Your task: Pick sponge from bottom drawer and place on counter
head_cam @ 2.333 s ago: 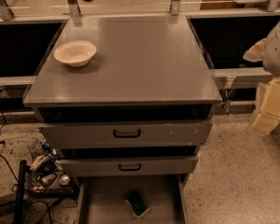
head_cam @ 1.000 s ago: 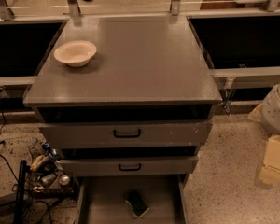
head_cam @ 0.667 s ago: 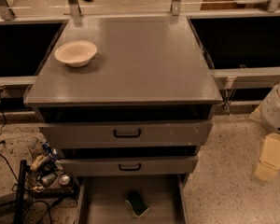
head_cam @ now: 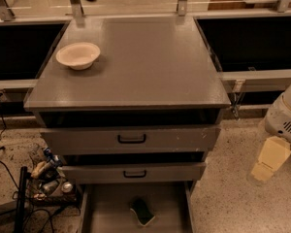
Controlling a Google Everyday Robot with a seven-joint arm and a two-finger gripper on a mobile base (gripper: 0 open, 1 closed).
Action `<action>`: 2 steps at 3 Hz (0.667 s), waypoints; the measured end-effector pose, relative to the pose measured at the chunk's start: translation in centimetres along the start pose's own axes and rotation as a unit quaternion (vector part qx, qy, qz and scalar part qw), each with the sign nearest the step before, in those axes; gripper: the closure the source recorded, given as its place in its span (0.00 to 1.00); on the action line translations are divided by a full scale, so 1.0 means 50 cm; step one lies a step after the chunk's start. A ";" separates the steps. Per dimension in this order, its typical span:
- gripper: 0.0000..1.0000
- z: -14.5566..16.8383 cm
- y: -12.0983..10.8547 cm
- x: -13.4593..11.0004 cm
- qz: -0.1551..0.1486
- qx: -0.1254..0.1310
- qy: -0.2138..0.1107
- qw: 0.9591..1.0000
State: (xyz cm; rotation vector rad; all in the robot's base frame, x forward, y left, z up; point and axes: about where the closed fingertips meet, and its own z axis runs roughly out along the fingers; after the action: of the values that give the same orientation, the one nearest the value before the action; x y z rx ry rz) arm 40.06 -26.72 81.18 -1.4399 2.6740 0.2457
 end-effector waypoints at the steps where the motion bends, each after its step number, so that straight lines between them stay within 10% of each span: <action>1: 0.00 0.010 0.003 -0.003 0.001 -0.004 0.001 1.000; 2: 0.00 0.033 0.009 -0.012 0.002 -0.014 0.003 1.000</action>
Offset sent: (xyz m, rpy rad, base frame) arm -0.0011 0.0176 -0.0270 0.0198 0.0541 -0.0001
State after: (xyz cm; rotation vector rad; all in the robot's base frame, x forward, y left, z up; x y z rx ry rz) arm 40.02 -25.69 79.69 -1.4452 2.6895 0.2812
